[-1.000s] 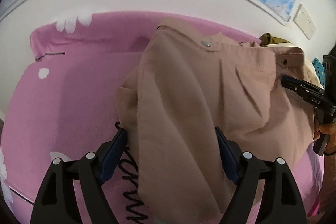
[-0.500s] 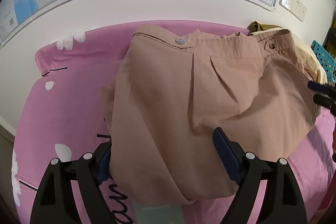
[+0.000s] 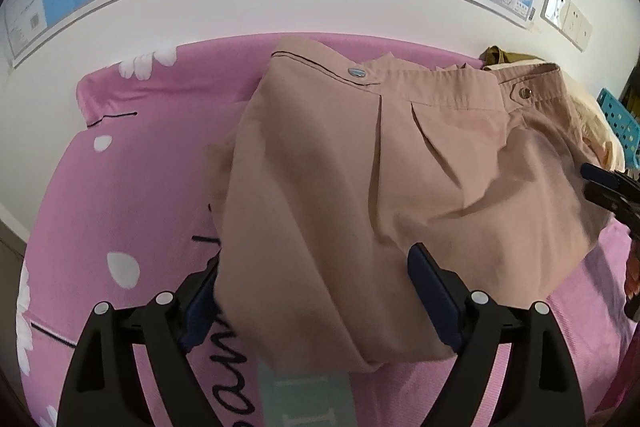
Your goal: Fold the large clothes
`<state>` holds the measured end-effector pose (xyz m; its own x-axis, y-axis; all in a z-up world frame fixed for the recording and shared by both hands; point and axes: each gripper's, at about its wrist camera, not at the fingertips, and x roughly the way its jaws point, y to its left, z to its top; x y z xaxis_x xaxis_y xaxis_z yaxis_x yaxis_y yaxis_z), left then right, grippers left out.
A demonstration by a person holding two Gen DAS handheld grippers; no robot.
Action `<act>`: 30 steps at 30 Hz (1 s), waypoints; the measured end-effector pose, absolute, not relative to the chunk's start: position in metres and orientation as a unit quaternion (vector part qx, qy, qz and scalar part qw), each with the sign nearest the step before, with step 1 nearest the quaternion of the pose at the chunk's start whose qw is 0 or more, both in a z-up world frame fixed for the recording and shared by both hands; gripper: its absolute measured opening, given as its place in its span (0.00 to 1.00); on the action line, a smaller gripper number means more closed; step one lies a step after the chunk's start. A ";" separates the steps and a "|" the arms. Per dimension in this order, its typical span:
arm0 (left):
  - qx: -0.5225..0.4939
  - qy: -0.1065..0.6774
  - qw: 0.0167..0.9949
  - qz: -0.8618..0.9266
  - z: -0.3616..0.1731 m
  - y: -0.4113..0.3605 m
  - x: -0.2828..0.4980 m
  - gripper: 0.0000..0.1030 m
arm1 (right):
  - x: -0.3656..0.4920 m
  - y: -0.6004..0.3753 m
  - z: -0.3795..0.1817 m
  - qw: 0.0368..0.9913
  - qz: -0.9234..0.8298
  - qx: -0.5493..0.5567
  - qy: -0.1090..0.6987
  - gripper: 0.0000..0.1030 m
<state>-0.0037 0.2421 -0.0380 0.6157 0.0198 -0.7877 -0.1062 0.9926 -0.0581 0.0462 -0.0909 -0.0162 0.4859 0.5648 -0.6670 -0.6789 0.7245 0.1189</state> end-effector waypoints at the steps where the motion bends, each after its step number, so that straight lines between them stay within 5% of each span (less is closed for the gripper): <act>1: -0.059 0.437 0.897 0.033 -0.038 0.245 -0.007 0.82 | 0.036 -0.086 -0.011 0.853 0.380 -0.093 0.346 0.63; 6: -0.111 0.438 0.892 0.017 -0.037 0.255 -0.025 0.82 | -0.008 -0.049 -0.010 0.823 0.436 -0.181 0.317 0.81; 13: -0.183 0.445 0.877 -0.016 -0.046 0.257 -0.058 0.82 | -0.022 0.006 -0.053 0.810 0.396 -0.327 0.283 0.82; 16: -0.203 0.449 0.869 -0.035 -0.051 0.253 -0.066 0.84 | -0.016 0.016 -0.063 0.811 0.385 -0.346 0.274 0.76; 18: -0.205 0.448 0.869 -0.052 -0.050 0.244 -0.068 0.84 | -0.009 0.016 -0.062 0.812 0.389 -0.334 0.279 0.47; 21: -0.232 0.451 0.856 -0.097 -0.053 0.232 -0.062 0.85 | 0.003 0.009 -0.045 0.810 0.418 -0.275 0.304 0.25; 29: -0.377 0.397 0.829 -0.107 -0.064 0.260 -0.017 0.88 | 0.007 -0.002 -0.028 0.820 0.430 -0.211 0.315 0.22; 30: -0.398 0.390 0.824 -0.100 -0.066 0.267 -0.014 0.86 | 0.005 -0.003 -0.029 0.821 0.427 -0.216 0.312 0.28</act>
<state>-0.0138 0.2673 -0.0665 0.6752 -0.4756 -0.5639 -0.1455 0.6635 -0.7339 0.0046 -0.0027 -0.0295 0.4411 0.5667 -0.6960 -0.8356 0.5423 -0.0880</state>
